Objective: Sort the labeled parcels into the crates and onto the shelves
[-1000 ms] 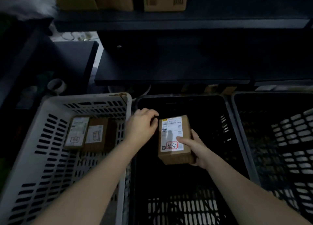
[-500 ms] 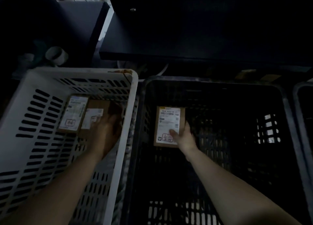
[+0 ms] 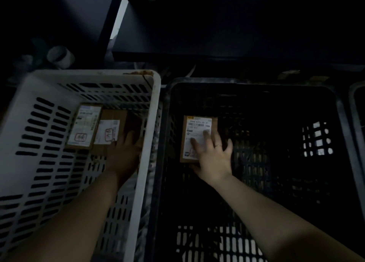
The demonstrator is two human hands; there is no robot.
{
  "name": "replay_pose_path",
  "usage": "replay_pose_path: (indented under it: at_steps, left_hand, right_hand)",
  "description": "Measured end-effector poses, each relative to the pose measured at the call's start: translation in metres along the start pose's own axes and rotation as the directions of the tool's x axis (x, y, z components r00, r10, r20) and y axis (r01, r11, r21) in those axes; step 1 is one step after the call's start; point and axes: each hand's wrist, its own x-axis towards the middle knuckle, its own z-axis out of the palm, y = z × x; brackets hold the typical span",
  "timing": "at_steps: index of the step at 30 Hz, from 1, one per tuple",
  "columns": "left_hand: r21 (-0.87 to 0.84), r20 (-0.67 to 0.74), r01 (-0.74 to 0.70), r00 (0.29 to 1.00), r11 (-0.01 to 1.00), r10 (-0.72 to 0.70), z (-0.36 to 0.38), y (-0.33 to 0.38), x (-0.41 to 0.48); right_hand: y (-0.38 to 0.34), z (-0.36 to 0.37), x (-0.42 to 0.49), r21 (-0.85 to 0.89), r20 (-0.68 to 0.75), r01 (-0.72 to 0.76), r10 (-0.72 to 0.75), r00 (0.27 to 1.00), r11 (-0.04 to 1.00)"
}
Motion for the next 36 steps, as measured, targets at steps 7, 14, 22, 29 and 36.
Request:
replay_pose_path:
  at_steps: [7, 14, 22, 29, 36]
  left_hand:
    - [0.188, -0.057, 0.010, 0.998, 0.982, 0.000, -0.001, -0.026, 0.012]
    - [0.180, -0.035, -0.129, 0.990, 0.975, 0.138, 0.005, -0.051, 0.036]
    - [0.204, -0.085, -0.173, 0.977, 0.964, 0.193, -0.050, -0.046, 0.005]
    - [0.140, -0.330, -0.219, 0.909, 0.966, 0.254, -0.161, -0.032, -0.075]
    - [0.175, -0.619, 0.001, 0.777, 0.985, 0.110, -0.287, -0.037, -0.228]
  right_hand:
    - [-0.017, -0.001, 0.002, 0.023, -0.095, 0.007, -0.005, 0.995, 1.000]
    - [-0.032, 0.007, 0.013, -0.025, -0.046, -0.068, 0.067, 0.997, 0.997]
    - [-0.055, -0.047, -0.011, -0.007, -0.120, -0.182, 0.180, 0.976, 0.983]
    - [-0.087, -0.149, -0.064, 0.087, -0.453, -0.063, 0.096, 0.886, 0.994]
    - [-0.161, -0.268, -0.155, -0.052, -0.732, 0.323, -0.256, 0.631, 0.945]
